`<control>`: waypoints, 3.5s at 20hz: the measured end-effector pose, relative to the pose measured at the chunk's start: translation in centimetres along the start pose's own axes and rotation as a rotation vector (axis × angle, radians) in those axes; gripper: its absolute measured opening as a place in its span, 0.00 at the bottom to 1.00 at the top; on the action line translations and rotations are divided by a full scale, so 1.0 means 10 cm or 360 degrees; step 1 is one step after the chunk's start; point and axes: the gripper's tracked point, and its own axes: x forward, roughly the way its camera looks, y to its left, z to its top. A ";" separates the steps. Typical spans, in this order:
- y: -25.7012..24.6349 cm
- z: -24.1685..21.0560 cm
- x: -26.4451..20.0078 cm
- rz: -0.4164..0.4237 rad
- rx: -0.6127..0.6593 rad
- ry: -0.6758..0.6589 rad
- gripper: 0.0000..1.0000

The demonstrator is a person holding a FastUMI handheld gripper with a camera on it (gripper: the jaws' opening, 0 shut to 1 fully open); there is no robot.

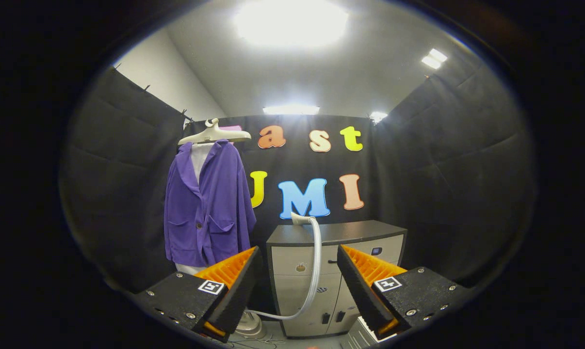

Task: Iron the clothes twice with a garment steamer, once on the left side and once on the right side.

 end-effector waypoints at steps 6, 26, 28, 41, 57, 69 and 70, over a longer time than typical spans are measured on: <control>0.00 0.01 0.09 -0.0018 0.0026 -0.0006 0.95; -0.30 1.18 1.64 0.0104 0.0053 -0.0149 0.95; -0.34 1.24 1.91 0.0137 0.0078 -0.0142 0.95; -0.73 1.21 3.73 0.0194 0.0097 -0.0013 0.95; -0.37 0.27 5.59 0.0459 0.0244 0.0489 0.95; -0.38 -1.01 6.11 0.0499 0.0541 0.1188 0.93; -0.37 -1.09 6.11 0.0506 0.0586 0.1241 0.93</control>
